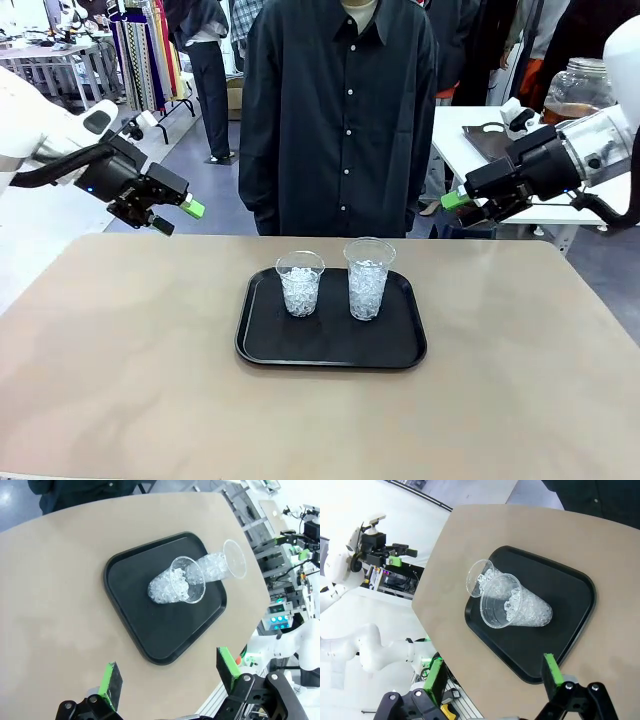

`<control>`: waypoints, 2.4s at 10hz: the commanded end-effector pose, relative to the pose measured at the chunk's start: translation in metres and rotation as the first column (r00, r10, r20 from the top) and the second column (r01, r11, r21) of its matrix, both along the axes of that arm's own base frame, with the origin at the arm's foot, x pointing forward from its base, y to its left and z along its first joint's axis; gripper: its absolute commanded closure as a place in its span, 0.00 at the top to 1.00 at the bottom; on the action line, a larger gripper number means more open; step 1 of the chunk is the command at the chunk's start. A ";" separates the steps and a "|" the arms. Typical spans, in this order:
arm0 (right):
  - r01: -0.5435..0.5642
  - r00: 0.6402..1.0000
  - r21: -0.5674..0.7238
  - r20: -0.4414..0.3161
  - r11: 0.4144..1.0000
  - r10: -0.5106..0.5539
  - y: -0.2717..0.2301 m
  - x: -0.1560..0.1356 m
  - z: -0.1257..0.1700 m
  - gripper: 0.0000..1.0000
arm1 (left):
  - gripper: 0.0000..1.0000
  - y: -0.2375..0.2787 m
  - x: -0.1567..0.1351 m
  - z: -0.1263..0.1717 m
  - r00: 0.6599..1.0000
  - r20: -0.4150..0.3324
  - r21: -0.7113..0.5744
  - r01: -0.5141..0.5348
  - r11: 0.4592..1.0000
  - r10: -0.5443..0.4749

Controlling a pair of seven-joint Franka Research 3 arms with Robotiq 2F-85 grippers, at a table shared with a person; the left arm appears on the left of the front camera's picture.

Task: Pour the drink into the iced cup.
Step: Pick up the iced cup indicated by the human and present it to them.

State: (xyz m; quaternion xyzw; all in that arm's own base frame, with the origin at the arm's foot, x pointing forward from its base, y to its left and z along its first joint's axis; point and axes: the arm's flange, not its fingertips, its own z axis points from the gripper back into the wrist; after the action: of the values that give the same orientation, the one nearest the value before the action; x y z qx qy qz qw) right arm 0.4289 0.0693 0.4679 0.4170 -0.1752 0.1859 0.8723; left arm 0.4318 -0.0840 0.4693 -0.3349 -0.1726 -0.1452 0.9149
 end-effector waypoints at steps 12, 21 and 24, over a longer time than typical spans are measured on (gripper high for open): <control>0.381 0.815 0.536 -0.580 0.754 0.000 -0.064 0.055 -0.083 1.00 | 1.00 0.034 0.075 -0.078 0.946 -0.311 -0.622 -0.126 0.773 -0.096; 0.372 0.819 0.518 -0.574 0.771 -0.010 -0.065 0.060 -0.104 1.00 | 1.00 0.034 0.069 -0.072 0.930 -0.336 -0.641 -0.109 0.760 -0.150; 0.372 0.819 0.518 -0.574 0.771 -0.010 -0.065 0.060 -0.104 1.00 | 1.00 0.034 0.069 -0.072 0.930 -0.336 -0.641 -0.109 0.760 -0.150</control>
State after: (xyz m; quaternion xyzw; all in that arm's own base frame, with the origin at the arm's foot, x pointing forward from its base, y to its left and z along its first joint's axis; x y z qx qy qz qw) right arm 0.4886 0.0052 0.3631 0.6893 -0.0138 -0.0989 0.7176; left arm 0.4998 -0.0495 0.3956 -0.6509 -0.0278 -0.0214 0.7583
